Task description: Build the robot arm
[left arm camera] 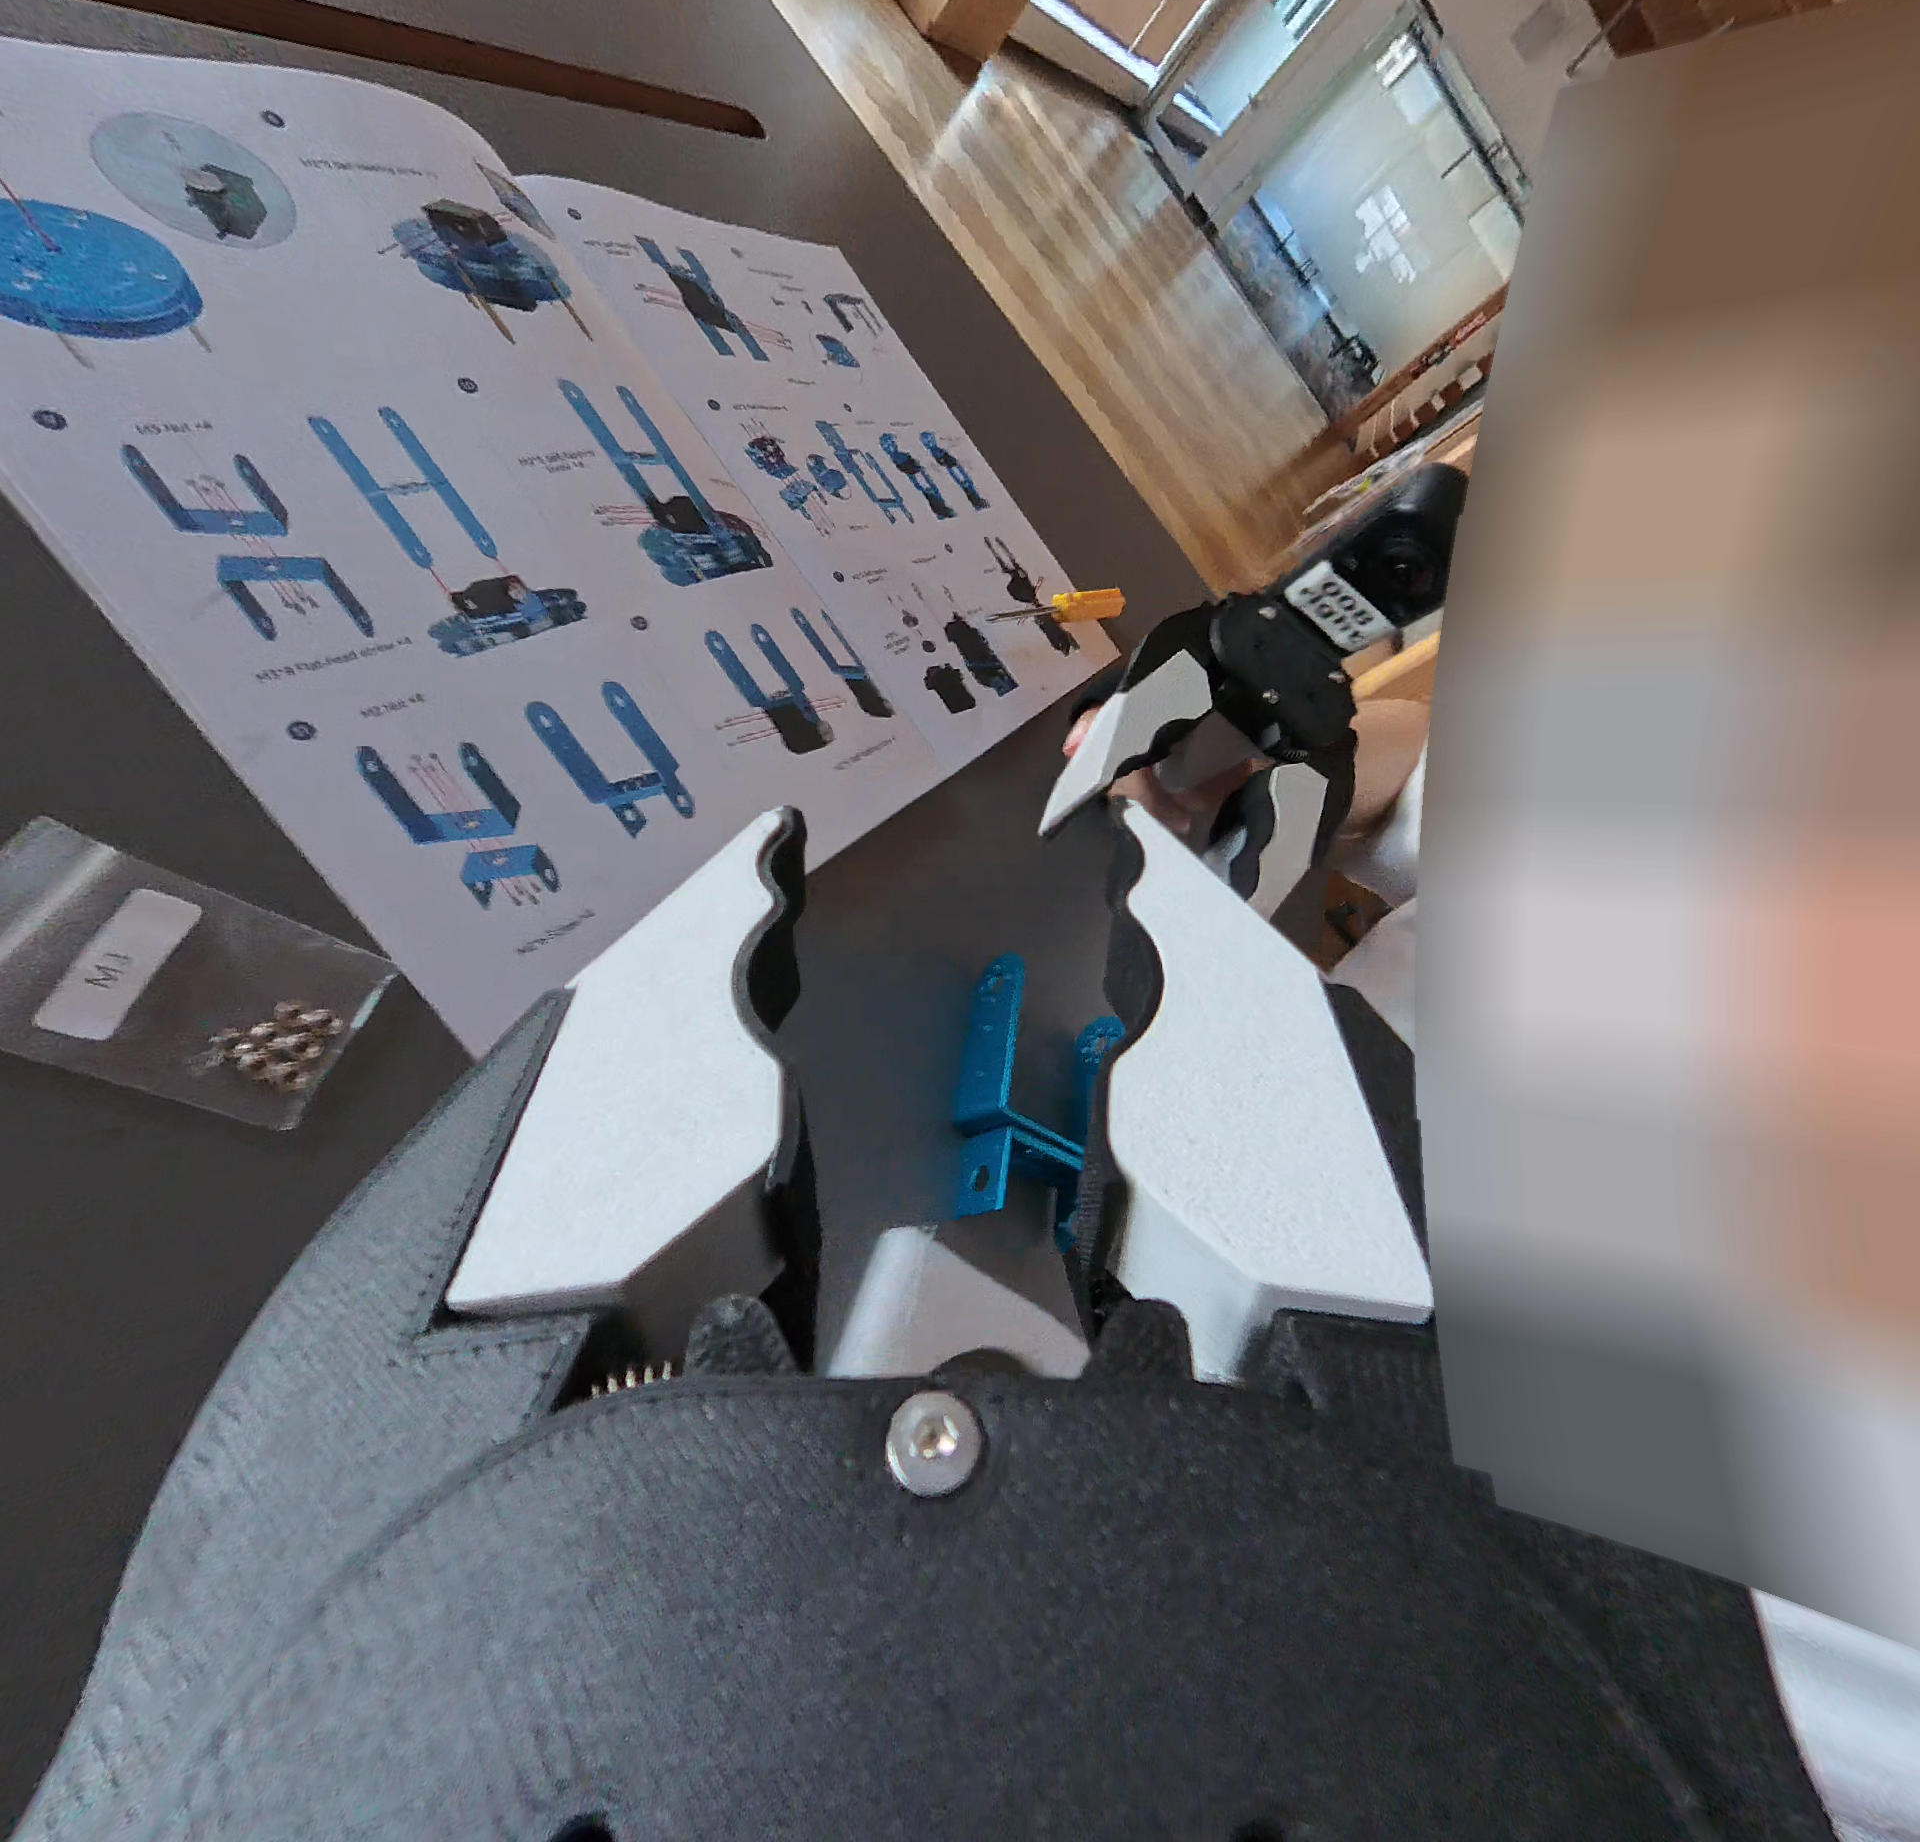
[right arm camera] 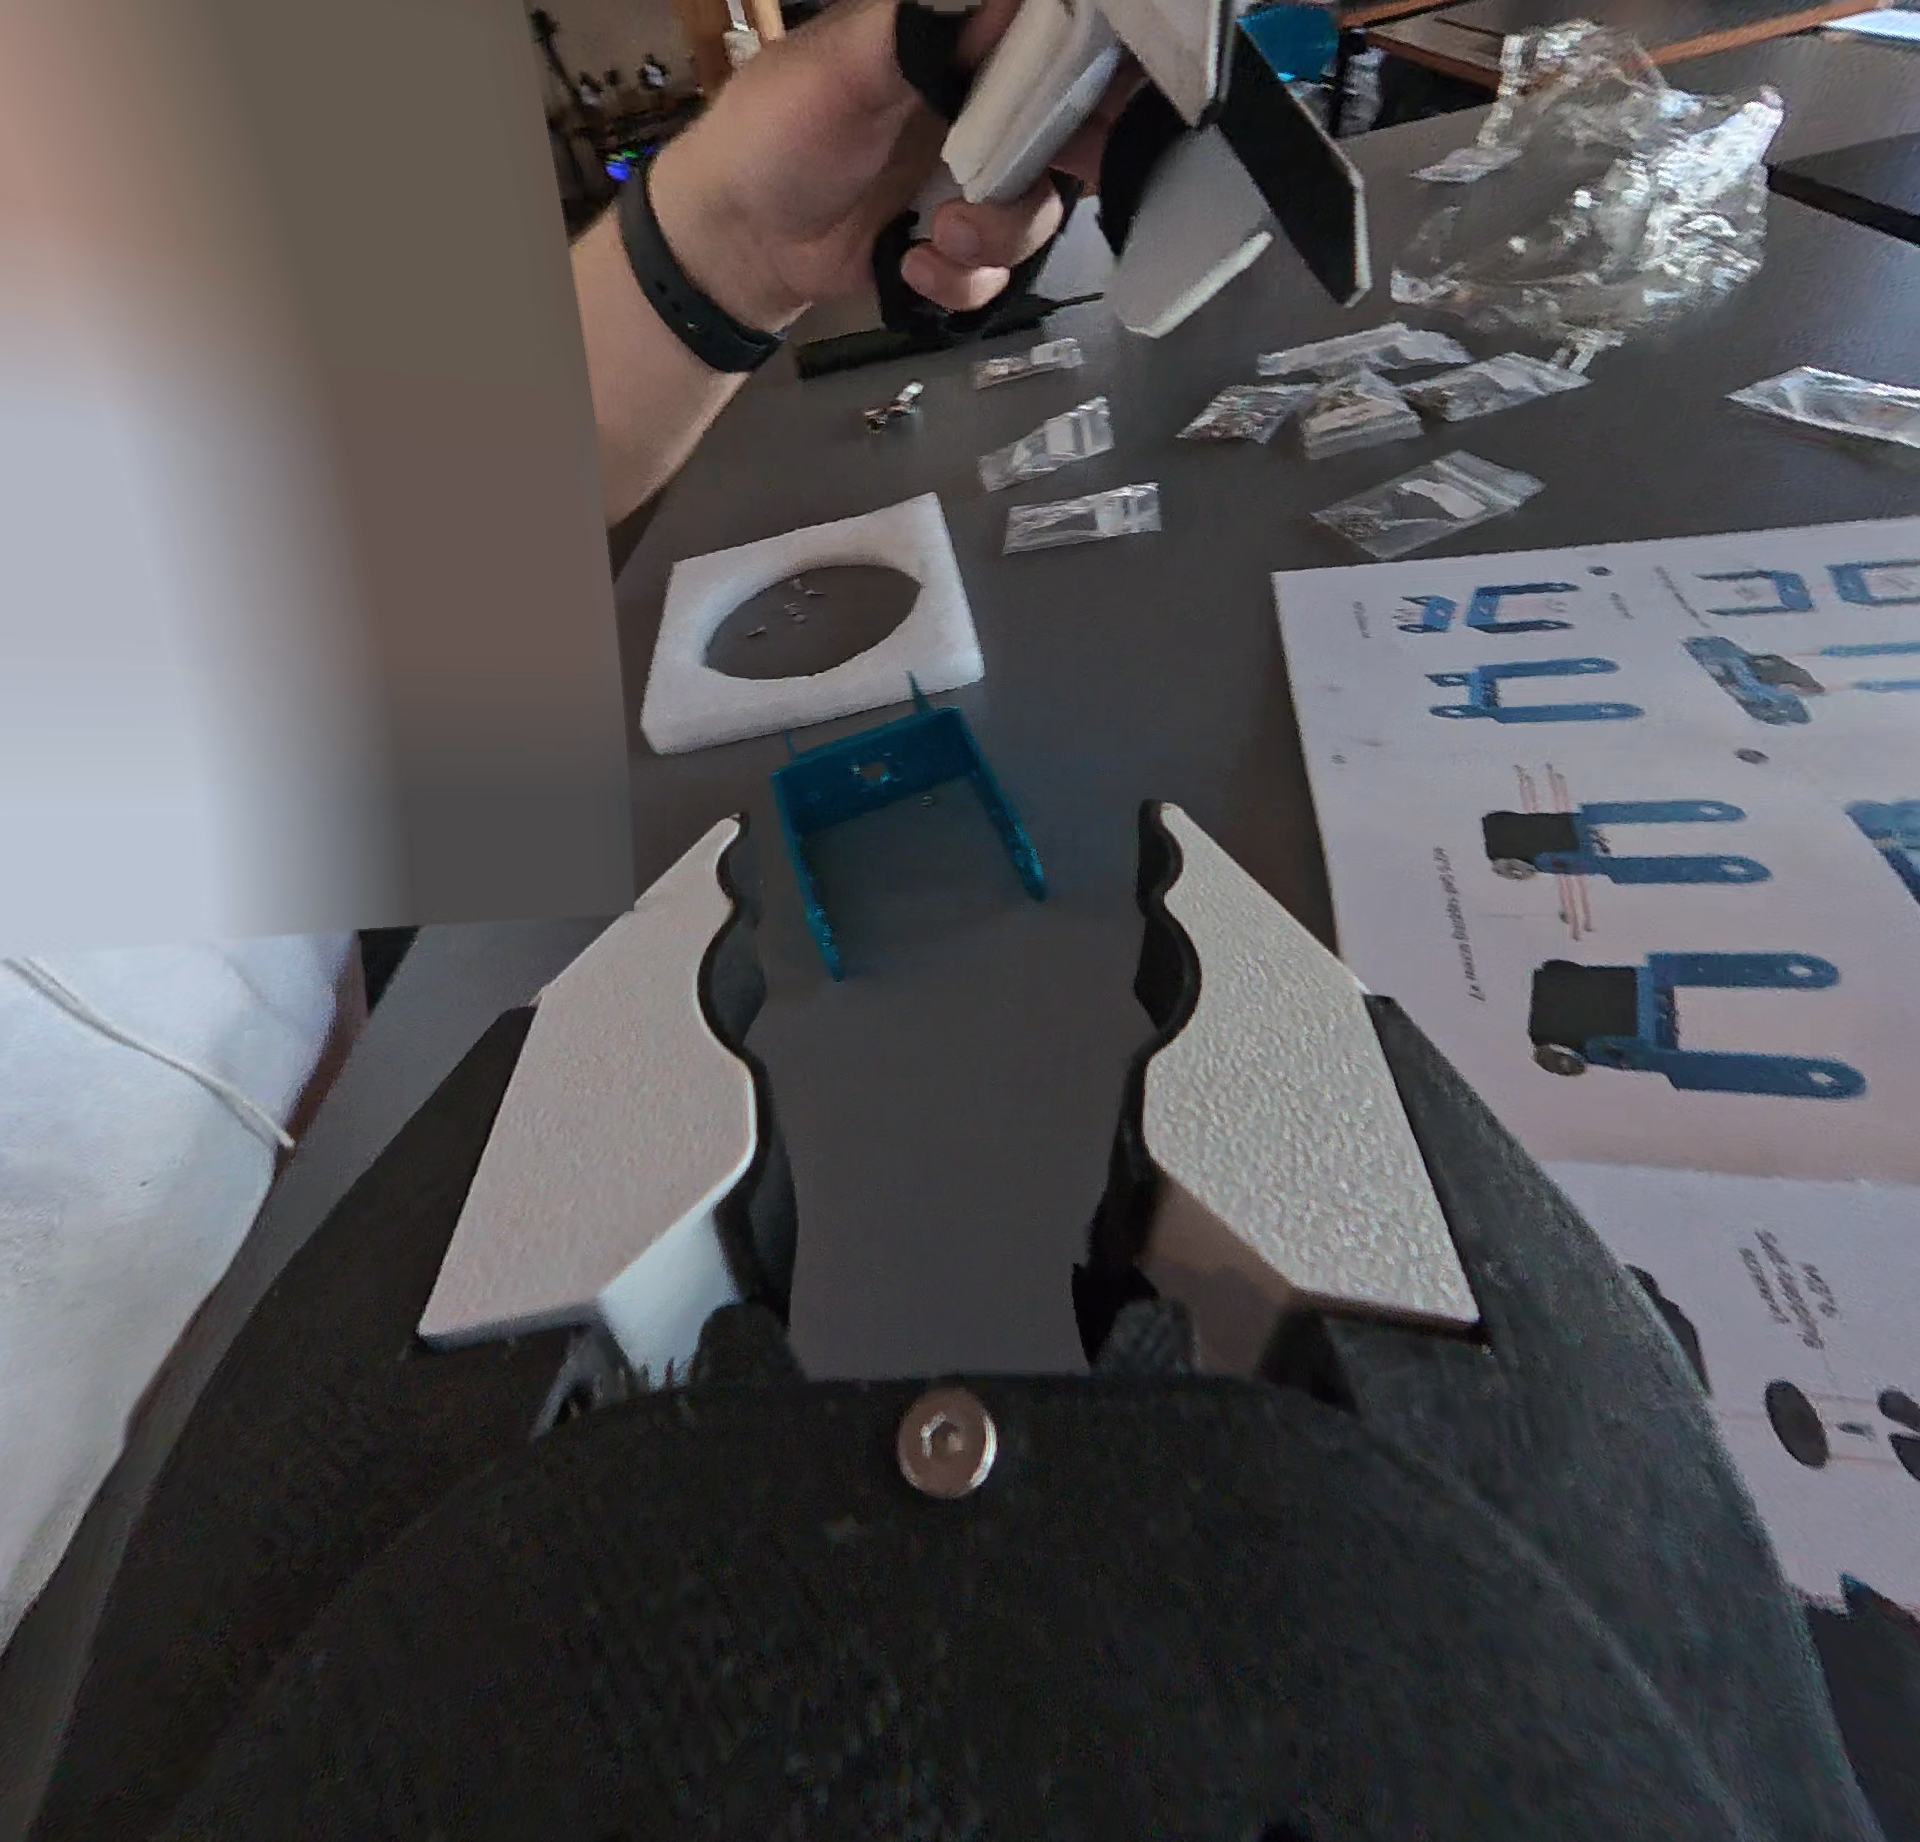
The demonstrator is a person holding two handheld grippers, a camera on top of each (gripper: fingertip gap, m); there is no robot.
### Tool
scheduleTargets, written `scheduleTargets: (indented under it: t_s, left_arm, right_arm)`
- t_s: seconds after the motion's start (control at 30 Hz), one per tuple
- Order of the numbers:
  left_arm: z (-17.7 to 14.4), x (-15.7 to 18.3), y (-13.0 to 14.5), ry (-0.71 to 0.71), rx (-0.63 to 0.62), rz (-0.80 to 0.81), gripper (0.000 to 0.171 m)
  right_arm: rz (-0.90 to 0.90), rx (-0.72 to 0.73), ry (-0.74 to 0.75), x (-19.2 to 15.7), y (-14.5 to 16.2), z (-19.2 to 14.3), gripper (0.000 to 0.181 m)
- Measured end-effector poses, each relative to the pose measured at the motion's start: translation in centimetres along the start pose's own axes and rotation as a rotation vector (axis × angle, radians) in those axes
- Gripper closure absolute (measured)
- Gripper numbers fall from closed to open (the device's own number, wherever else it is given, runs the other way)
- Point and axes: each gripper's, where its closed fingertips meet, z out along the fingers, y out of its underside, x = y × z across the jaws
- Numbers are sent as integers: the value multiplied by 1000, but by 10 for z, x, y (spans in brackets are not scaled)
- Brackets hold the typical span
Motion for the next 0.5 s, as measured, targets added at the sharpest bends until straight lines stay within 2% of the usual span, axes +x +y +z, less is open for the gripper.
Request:
scheduleTargets:
  t_s: [0.2,0.3,0.4,0.5]
  left_arm:
    - [-9,-33,12,-91,-53,36,116]
    - [-16,-25,18,-23,-27,8,117]
    - [-19,-4,10,129,18,-31,115]
    - [-23,-9,8,109,18,-14,112]
  right_arm:
    - [-112,-166,150,4,20,16,94]
    - [-130,-275,130,1,34,27,93]
    - [-149,-300,105,-2,37,33,98]
    - [-144,-281,83,-4,32,39,106]
